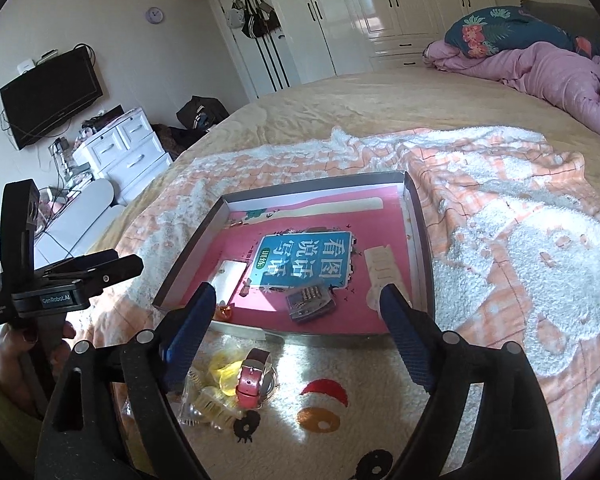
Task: Organize jewelry
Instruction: 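Open both tools to release the bracelet and stud box inside the pink box, then withdraw both tools back toward the remaining jewelry items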
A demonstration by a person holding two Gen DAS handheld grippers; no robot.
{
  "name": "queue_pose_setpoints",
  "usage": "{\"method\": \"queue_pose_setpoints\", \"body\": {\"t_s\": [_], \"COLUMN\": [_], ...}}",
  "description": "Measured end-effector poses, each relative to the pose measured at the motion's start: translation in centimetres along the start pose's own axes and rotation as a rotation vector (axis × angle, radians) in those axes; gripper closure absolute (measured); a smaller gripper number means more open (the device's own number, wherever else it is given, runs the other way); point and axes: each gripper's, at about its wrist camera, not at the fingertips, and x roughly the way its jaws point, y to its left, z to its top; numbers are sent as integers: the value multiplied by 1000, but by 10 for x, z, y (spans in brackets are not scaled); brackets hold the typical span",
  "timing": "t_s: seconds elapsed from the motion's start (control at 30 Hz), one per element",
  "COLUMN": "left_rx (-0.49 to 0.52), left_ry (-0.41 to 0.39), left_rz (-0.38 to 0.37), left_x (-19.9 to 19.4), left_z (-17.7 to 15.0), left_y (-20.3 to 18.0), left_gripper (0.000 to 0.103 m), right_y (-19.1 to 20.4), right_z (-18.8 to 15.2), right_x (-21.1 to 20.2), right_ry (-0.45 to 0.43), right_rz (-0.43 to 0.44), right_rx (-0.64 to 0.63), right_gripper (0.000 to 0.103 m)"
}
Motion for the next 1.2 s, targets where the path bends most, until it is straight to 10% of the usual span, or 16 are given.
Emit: {"method": "queue_pose_setpoints", "body": {"t_s": [1.2], "left_rx": [-55], "left_ry": [-156], "left_rz": [81], "left_x": [-98], "left_z": [-31], "left_y": [11], "left_gripper": [10], "right_y": [46], "right_z": [0], "right_x": [-56], "right_ry": [-82], "right_rz": [69], "right_rx": [-106], "right_gripper": [18]}}
